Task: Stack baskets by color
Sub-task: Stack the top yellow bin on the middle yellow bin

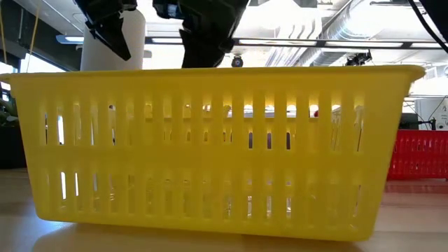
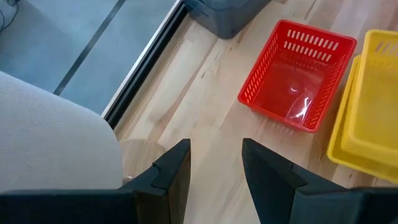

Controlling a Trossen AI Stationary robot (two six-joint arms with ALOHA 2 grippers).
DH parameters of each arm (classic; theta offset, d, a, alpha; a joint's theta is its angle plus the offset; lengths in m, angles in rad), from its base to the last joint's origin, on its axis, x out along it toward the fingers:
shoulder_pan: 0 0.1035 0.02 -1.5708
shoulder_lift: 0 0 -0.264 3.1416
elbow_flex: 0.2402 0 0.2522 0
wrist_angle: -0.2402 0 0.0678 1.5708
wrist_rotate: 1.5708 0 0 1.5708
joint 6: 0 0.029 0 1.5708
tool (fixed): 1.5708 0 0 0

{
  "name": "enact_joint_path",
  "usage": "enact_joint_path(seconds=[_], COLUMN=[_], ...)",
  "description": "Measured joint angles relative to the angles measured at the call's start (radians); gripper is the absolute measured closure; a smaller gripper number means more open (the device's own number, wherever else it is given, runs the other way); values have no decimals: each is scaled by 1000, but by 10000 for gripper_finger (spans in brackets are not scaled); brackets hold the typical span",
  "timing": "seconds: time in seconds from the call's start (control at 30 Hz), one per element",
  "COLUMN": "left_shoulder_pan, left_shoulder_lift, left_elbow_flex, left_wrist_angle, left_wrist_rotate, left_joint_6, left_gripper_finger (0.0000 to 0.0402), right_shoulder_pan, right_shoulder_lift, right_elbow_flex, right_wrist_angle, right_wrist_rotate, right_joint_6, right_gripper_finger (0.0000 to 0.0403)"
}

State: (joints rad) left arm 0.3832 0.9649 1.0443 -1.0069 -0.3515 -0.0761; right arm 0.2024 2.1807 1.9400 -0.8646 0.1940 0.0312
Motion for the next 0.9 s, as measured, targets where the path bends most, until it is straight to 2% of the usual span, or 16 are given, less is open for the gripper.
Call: enact_joint_path(seconds=[0.3,0.53,0.9], left_shoulder_pan=[0,0,0], left_shoulder_lift=[0,0,0], left_elbow_flex=[0,0,0], left_wrist_angle=[0,0,0], left_wrist_rotate=[0,0,0], left_joint_6=[0,0,2], left_gripper_finger=[271,271,271], right_shoulder_pan=[-1,-7,-3], right_shoulder_lift=[0,0,0], right_elbow_flex=[0,0,0], right_wrist_angle=[-130,-142,-148], right_wrist_rotate=[59,-85,-99], right_joint_6=[85,136,153], right_gripper_finger=[403,402,402])
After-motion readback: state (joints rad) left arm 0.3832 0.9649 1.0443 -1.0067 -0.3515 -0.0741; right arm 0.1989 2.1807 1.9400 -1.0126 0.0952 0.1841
